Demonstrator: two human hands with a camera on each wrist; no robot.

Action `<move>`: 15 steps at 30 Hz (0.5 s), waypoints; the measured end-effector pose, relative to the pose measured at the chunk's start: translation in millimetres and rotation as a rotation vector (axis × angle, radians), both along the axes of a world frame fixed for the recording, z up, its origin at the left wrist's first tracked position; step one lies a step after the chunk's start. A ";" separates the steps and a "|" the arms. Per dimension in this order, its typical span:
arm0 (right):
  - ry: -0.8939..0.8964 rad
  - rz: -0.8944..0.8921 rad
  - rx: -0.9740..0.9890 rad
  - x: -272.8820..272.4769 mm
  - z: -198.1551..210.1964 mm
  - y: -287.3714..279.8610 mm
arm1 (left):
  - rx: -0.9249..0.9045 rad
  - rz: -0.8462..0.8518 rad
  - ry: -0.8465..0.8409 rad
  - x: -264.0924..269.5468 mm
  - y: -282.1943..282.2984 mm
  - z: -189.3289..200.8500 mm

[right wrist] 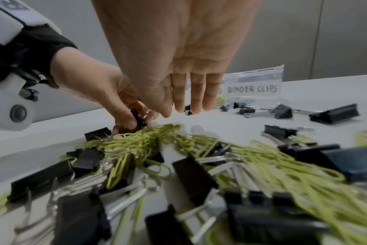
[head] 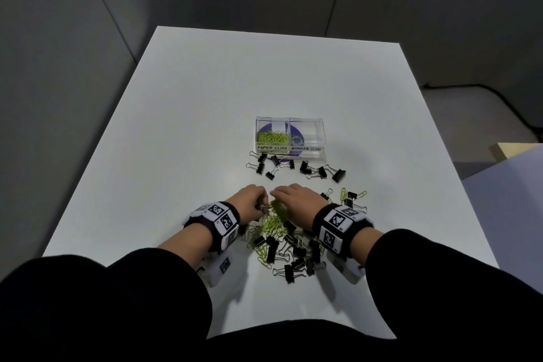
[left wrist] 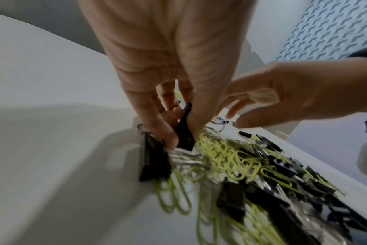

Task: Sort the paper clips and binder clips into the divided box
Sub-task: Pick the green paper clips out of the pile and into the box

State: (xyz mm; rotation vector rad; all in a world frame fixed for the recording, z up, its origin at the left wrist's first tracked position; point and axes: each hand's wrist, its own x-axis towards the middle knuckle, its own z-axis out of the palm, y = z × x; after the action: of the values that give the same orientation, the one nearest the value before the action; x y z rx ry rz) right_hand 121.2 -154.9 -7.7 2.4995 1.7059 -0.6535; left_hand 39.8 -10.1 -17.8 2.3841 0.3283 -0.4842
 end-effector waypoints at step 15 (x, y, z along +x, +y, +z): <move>-0.091 0.156 0.052 1.2 -6.7 -15.7 | 0.180 -0.264 0.102 -16.9 22.8 -1.1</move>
State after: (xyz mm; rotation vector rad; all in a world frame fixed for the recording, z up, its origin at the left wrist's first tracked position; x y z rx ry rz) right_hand 122.5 -170.6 -14.4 2.3573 1.8828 -0.4814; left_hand 22.9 12.6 -18.8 2.5979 0.1045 -0.7257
